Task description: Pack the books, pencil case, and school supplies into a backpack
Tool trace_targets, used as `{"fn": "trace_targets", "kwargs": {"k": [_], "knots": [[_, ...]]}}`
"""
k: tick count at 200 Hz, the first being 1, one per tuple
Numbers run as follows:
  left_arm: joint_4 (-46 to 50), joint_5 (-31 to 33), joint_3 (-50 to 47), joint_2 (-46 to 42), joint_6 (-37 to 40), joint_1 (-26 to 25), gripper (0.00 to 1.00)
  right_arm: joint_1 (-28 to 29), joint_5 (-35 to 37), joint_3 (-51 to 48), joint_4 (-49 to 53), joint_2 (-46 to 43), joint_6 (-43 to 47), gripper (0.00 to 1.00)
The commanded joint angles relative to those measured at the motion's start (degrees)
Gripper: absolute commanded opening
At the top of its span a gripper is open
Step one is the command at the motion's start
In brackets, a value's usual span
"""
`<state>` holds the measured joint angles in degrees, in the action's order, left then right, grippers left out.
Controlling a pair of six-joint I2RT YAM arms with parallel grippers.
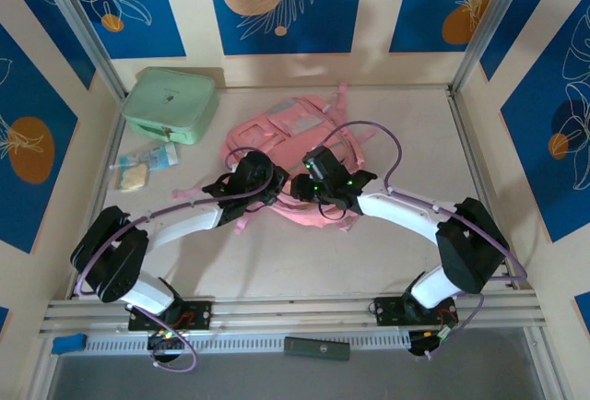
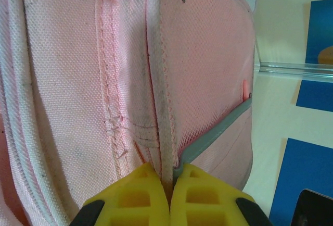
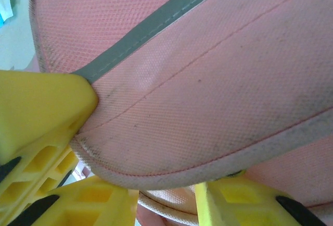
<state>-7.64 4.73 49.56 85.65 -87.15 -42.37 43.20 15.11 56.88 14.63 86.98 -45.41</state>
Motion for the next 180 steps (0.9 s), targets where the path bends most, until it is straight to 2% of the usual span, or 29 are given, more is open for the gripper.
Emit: {"fn": "trace_targets", "kwargs": {"k": [1,20,61,109,180], "knots": [[-2.74,0.20,1.82,-2.85,-0.10,0.65,0.00,0.07,5.73,2.04,2.22,2.17,-1.93,0.32],[-2.61,0.43,1.89,-3.11,-0.09,0.62,0.00,0.39,11.80,5.44,9.22,3.25,-4.15,0.31],[-0.82,1.19,2.25,-4.41,1.52,1.05,0.00,0.39,13.80,2.50,10.04,-0.19,-3.35,0.27],[-0.89,0.82,2.80,-4.10,1.82,1.11,0.00,0.40,12.72,3.65,7.95,0.30,3.29,0.26],[-0.68,0.37,2.91,-4.12,2.16,1.15,0.00,-0.23,6.64,3.47,-1.65,2.16,12.87,0.27]]}}
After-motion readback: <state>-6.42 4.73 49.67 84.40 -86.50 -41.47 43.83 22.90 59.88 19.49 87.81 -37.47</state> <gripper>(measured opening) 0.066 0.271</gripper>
